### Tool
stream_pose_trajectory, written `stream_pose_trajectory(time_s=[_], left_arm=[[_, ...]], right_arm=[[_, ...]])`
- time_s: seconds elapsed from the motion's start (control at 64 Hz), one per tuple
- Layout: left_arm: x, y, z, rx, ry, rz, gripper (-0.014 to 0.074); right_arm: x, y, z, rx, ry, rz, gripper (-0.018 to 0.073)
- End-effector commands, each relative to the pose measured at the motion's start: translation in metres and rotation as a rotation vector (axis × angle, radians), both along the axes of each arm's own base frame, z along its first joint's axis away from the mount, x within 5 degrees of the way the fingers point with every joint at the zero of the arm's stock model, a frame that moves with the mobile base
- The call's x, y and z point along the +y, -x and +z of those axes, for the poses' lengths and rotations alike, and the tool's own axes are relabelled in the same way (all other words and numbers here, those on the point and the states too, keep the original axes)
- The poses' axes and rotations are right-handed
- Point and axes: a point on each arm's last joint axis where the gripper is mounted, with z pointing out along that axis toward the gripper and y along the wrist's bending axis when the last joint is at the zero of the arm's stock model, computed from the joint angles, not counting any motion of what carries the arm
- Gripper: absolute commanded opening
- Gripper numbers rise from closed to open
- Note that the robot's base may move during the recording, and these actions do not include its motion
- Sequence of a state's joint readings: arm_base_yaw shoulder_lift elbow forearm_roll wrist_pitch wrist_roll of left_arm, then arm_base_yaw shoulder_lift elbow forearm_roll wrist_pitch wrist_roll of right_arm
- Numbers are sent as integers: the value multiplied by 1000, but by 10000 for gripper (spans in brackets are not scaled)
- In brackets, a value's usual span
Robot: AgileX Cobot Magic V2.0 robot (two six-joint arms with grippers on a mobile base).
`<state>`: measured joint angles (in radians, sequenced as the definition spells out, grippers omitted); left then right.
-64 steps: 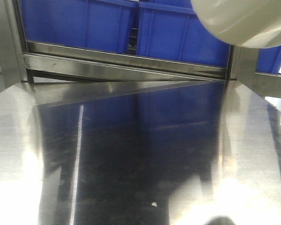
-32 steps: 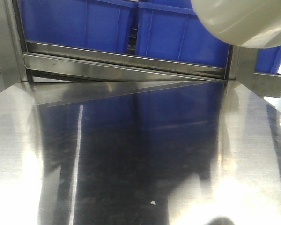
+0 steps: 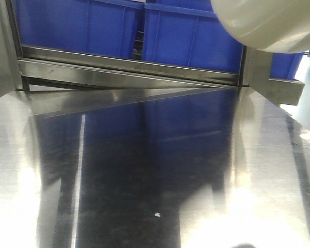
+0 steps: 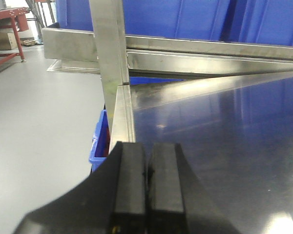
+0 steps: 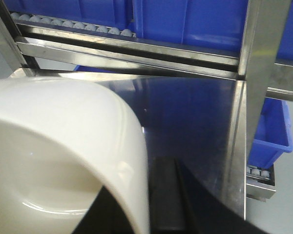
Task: Move white bin to right shelf second layer
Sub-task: 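Hold the lifted bin in the right gripper while the base backs away, then drive the base away from the table carrying the bin in the right gripper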
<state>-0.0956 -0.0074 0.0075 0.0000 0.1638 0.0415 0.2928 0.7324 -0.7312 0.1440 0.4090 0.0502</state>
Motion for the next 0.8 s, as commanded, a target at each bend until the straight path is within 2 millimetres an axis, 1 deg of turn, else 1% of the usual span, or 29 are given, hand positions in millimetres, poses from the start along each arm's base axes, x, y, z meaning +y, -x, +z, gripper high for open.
stream_pose_trajectory(time_s=[0.0,0.781], left_arm=[[0,-1,-4,-63,9,-6,85],[0,-1,-4,-63,9,-6,85]], right_arm=[[-2,0,22,-144,-48,-21,56],[-2,0,21,-142,-47,-21,56]])
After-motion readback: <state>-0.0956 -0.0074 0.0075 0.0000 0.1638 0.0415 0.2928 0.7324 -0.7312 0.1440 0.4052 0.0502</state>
